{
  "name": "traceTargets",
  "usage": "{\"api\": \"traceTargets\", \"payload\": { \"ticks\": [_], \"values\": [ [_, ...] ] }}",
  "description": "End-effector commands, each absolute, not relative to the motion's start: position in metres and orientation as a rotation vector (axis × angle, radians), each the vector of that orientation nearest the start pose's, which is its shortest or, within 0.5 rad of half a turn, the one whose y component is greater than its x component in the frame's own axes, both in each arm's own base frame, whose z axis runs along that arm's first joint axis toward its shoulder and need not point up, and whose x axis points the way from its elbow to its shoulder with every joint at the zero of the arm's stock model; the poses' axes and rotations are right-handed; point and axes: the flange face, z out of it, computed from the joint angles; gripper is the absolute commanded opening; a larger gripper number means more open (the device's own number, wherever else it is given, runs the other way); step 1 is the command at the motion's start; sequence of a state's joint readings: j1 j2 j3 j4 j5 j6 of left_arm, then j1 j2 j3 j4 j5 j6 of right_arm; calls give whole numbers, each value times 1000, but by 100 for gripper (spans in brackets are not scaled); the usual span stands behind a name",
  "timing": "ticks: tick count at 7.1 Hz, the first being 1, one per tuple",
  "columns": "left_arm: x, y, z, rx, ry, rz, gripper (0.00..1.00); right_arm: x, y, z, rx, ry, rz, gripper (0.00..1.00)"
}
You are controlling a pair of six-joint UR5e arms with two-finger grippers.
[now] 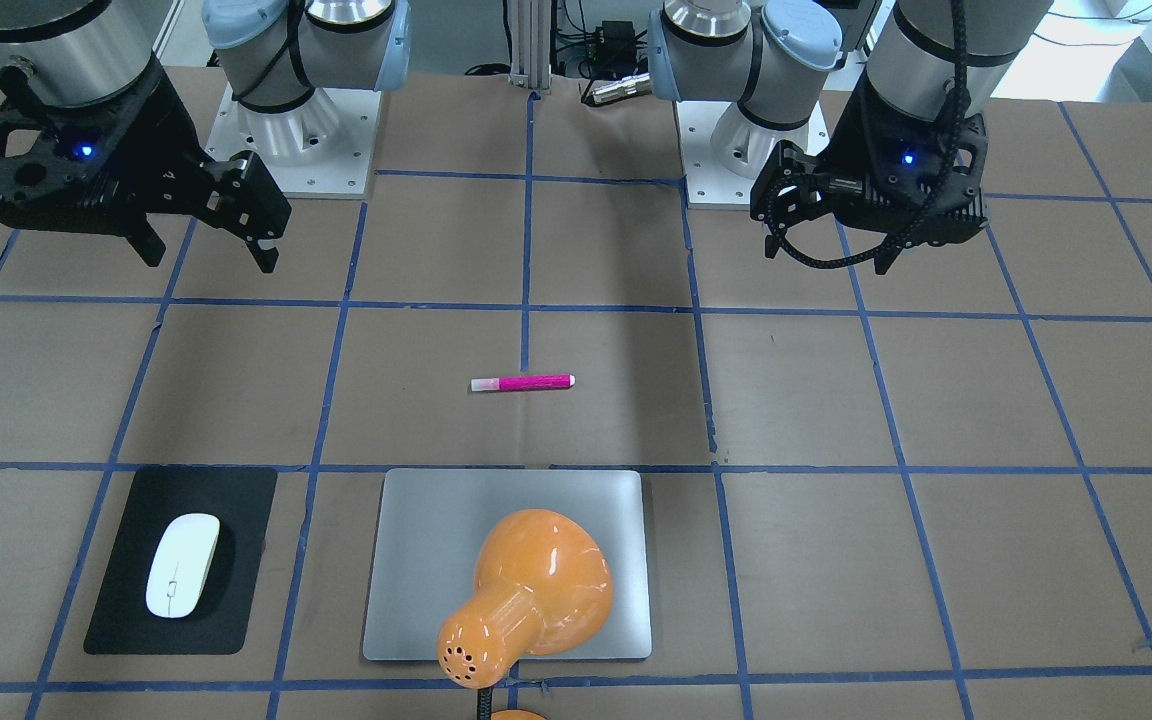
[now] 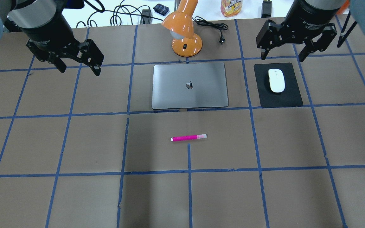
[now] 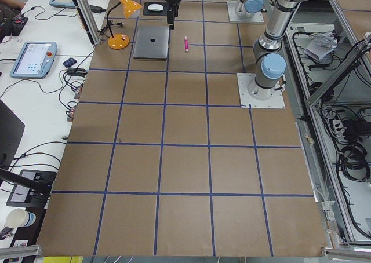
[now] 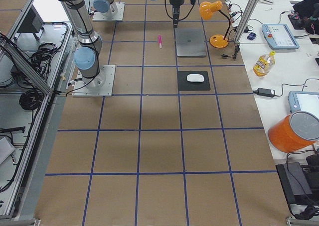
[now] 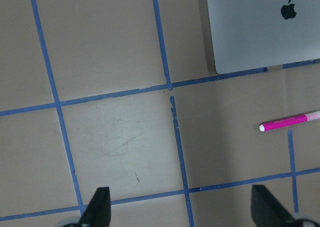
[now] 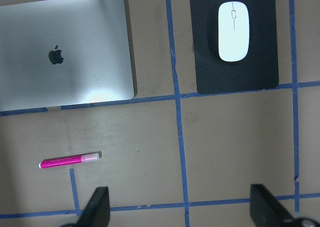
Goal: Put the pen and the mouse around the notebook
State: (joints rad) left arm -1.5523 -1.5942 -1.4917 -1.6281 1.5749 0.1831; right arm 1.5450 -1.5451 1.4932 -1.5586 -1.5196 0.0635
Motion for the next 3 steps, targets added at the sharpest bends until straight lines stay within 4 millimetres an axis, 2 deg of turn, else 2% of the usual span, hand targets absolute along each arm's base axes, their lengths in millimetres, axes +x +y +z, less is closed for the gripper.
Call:
{"api": "traceTargets", "payload": {
  "ticks": [1,2,3],
  "values": [
    [-124,-506,506,257,3129,10,100,125,-510,511,136,3087,-55,100],
    [-123,-506,507,259,3125,11,100,125,-510,511,136,3087,-55,100],
    [-128,-497,510,303,3125,22,100,125,-510,512,136,3087,-58,100]
  ]
}}
